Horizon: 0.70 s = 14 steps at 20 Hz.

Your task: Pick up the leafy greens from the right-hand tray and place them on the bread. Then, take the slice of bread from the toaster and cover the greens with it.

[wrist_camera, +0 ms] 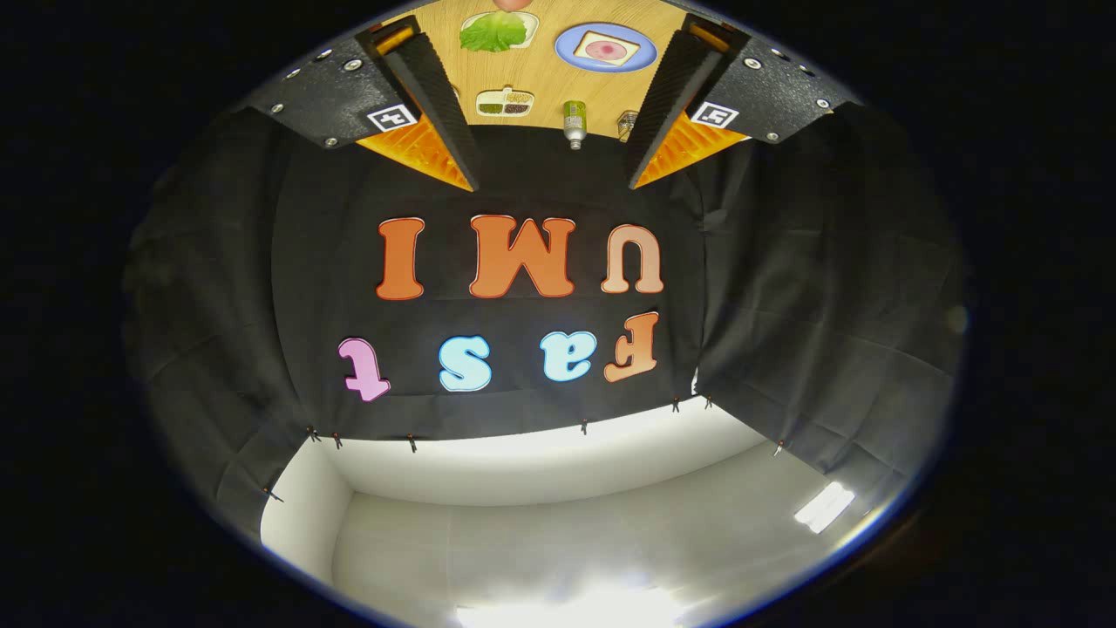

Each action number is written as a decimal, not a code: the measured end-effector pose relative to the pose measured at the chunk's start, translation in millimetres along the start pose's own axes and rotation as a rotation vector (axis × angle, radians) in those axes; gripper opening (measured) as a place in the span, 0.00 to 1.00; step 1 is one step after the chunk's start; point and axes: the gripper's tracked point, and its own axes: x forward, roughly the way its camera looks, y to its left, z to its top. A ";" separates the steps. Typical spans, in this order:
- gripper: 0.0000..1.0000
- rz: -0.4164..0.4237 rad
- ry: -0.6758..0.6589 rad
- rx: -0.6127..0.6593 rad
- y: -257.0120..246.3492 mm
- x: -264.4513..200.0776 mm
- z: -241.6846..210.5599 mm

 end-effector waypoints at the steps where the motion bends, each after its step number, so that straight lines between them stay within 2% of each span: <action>1: 0.98 0.001 -0.001 0.002 -0.1 1.5 -1.5; 7: 0.98 -0.002 0.026 -0.008 -0.6 12.1 -31.6; 14: 0.98 -0.024 0.148 -0.040 -14.1 25.4 -98.9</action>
